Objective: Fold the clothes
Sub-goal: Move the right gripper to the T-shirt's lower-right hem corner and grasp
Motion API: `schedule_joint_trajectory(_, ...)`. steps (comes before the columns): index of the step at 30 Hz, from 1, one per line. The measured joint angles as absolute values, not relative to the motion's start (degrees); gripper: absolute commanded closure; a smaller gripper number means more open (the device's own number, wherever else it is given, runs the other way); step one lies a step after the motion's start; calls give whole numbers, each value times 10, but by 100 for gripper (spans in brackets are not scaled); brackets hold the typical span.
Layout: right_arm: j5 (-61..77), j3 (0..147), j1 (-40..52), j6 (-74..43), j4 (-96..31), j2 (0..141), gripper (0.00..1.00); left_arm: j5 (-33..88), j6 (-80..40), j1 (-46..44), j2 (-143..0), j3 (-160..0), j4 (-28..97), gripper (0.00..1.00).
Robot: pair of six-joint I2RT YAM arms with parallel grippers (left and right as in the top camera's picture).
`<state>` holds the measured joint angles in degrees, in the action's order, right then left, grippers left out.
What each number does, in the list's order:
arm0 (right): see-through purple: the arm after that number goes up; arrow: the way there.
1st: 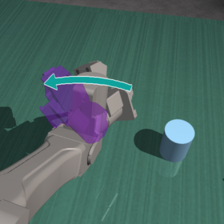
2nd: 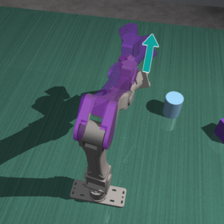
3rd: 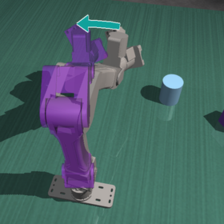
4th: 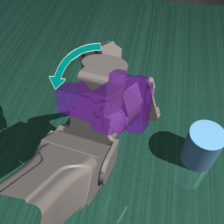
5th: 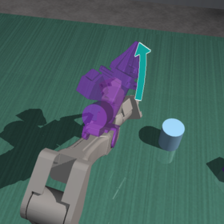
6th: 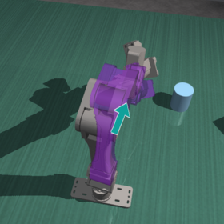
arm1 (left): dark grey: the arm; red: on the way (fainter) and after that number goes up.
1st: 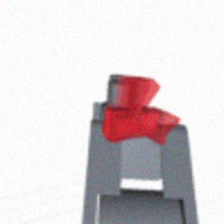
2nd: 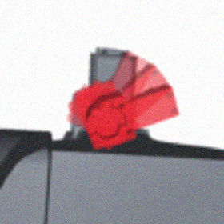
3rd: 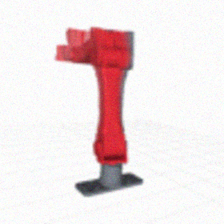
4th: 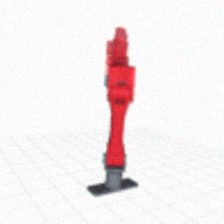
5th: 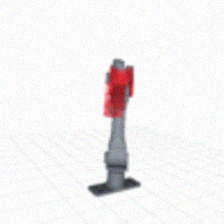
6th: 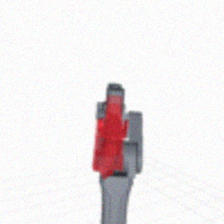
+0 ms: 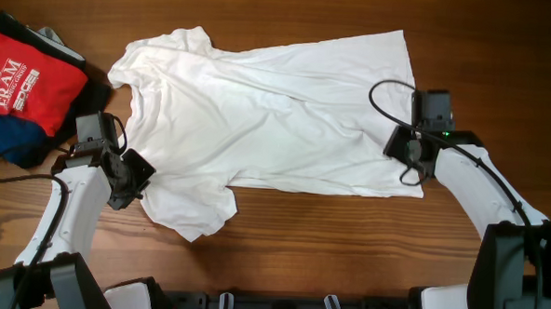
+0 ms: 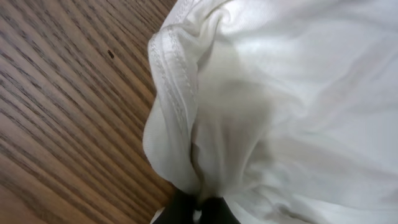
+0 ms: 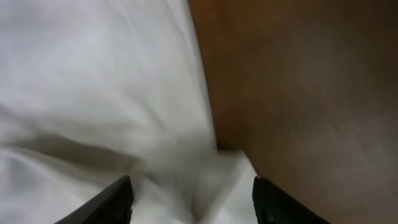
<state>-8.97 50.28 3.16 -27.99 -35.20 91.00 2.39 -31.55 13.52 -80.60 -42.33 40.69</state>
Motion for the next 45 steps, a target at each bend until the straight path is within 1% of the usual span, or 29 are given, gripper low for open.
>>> schedule_joint_trajectory(1, -110, 502, 32, -304, -400, 906, 33, 24, -316, 135, -806, -423, 406, 95)
schedule_joint_trajectory(3, -139, 501, 32, -338, -458, 891, 33, 24, -315, 135, -806, -423, 406, 95)
schedule_joint_trajectory(5, -157, 501, 32, -360, -477, 863, 33, 24, -315, 135, -806, -423, 407, 95)
schedule_joint_trajectory(8, -164, 501, 32, -364, -487, 816, 33, 24, -316, 135, -806, -423, 407, 95)
schedule_joint_trajectory(15, -128, 490, 32, -317, -482, 833, 33, 24, -315, 135, -806, -423, 407, 95)
schedule_joint_trajectory(22, -81, 441, 32, -305, -429, 866, 34, 24, -316, 135, -806, -423, 407, 95)
schedule_joint_trajectory(26, -73, 412, 32, -303, -378, 868, 34, 24, -316, 135, -806, -423, 407, 95)
schedule_joint_trajectory(30, -64, 390, 32, -302, -327, 867, 43, 24, -315, 135, -806, -423, 407, 95)
schedule_joint_trajectory(33, -60, 384, 32, -302, -313, 865, 49, 24, -315, 135, -806, -423, 407, 95)
schedule_joint_trajectory(35, -60, 383, 32, -301, -305, 865, 60, 24, -316, 135, -806, -423, 407, 94)
schedule_joint_trajectory(37, -60, 383, 32, -303, -301, 865, 63, 24, -316, 135, -806, -423, 407, 94)
schedule_joint_trajectory(39, -60, 383, 32, -302, -300, 865, 61, 24, -316, 135, -806, -423, 407, 94)
schedule_joint_trajectory(41, -60, 383, 32, -302, -300, 865, 52, 24, -316, 135, -806, -423, 407, 94)
schedule_joint_trajectory(42, -60, 383, 32, -305, -299, 865, 50, 24, -316, 135, -806, -423, 407, 94)
schedule_joint_trajectory(45, -61, 383, 33, -310, -307, 865, 46, 24, -315, 135, -806, -423, 407, 94)
